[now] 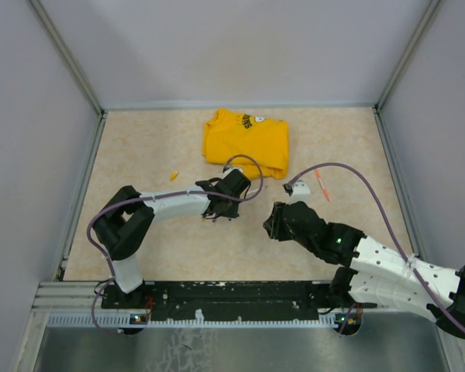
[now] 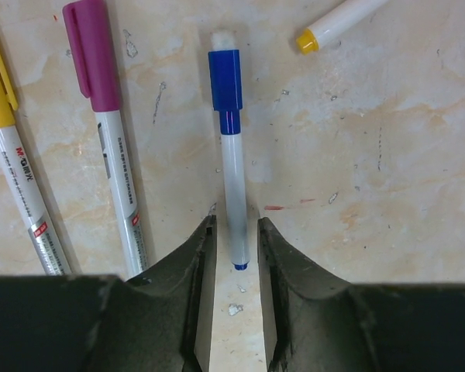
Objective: Insert the pens into the pen caps
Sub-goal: Place the pen at the center of the board, then pick up the pen cap from the center of the board.
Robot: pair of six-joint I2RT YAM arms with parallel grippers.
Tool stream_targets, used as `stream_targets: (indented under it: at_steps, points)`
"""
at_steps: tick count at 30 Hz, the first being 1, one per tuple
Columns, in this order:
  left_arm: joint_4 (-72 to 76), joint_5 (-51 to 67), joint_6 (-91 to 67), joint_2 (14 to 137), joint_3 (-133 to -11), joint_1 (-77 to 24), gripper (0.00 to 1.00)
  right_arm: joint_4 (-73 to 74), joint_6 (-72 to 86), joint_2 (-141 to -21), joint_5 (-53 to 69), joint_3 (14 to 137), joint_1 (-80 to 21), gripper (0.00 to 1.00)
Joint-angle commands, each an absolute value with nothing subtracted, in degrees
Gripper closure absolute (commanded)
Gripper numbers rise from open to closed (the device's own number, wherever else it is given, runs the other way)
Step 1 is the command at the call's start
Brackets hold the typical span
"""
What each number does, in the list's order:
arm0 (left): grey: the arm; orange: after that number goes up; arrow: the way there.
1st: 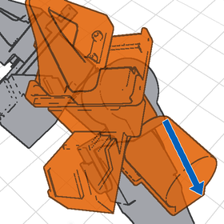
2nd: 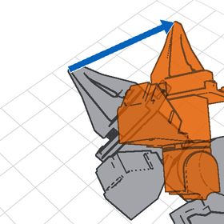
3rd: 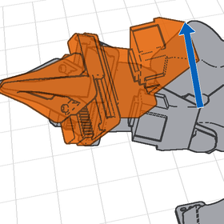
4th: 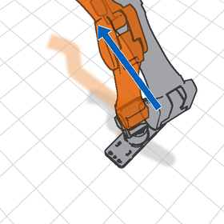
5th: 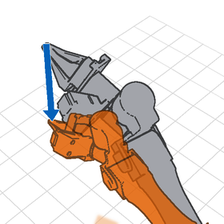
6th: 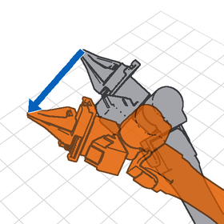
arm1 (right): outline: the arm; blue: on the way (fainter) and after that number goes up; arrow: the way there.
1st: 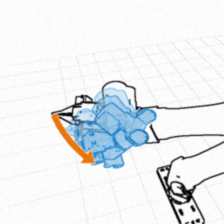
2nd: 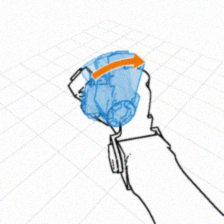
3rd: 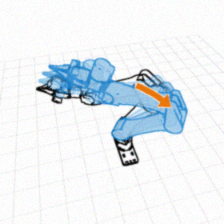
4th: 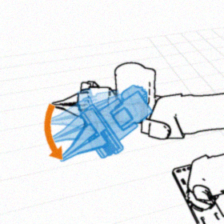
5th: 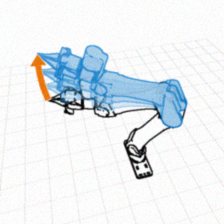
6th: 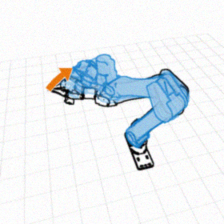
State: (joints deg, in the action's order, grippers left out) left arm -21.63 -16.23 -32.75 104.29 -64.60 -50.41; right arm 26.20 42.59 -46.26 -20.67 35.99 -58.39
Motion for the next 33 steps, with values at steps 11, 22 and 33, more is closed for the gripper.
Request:
stream_targets:
  at_steps: [11,22,33]
  points:
    - [-23.34,-18.55,-27.13,92.76,-65.64,-49.98,0.59,29.71,39.34,-49.52,-19.30,40.85,-56.87,0.65]
    - [-22.94,-14.68,-18.18,85.05,-64.25,-40.22,0.57,30.57,38.83,-49.63,-17.38,41.29,-54.53,0.63]
    - [-23.99,-13.76,-12.32,86.40,-68.18,-22.74,0.49,32.26,37.84,-48.32,-14.59,41.98,-54.39,0.63]
